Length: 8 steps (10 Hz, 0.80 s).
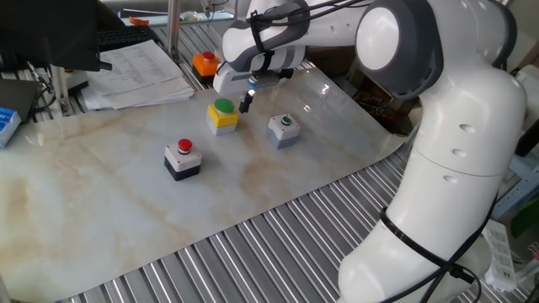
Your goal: Press three buttons from left to right in sequence
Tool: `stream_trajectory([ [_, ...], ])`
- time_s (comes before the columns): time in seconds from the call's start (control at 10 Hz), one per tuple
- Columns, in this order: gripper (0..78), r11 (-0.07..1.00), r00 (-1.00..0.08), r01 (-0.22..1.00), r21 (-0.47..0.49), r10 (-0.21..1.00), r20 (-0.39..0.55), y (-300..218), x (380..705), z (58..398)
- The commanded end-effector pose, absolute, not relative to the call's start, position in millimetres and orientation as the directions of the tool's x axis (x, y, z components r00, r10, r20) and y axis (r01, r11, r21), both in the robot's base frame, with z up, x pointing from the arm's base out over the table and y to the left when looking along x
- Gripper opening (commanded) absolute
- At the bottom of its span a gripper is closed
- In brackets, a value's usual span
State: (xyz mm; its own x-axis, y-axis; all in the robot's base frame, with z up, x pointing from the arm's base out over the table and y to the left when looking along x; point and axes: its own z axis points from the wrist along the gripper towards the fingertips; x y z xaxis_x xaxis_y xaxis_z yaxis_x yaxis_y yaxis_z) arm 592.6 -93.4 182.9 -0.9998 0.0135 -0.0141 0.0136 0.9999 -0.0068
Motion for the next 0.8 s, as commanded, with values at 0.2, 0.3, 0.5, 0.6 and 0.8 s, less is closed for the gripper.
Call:
stream_trajectory([
  [0.2,1.1,1.000,-1.000,0.003,0.000,0.003,-0.009,-93,600,187],
  [0.3,1.1,1.000,-1.000,0.003,-0.001,0.003,-0.009,-92,603,187],
  [0.5,1.1,1.000,-1.000,0.013,-0.003,0.013,-0.005,-81,612,189],
  [0.6,1.1,1.000,-1.000,0.013,-0.003,0.013,-0.004,-80,613,190],
  [0.8,1.1,1.000,-1.000,0.001,0.005,0.001,-0.004,-79,619,190],
])
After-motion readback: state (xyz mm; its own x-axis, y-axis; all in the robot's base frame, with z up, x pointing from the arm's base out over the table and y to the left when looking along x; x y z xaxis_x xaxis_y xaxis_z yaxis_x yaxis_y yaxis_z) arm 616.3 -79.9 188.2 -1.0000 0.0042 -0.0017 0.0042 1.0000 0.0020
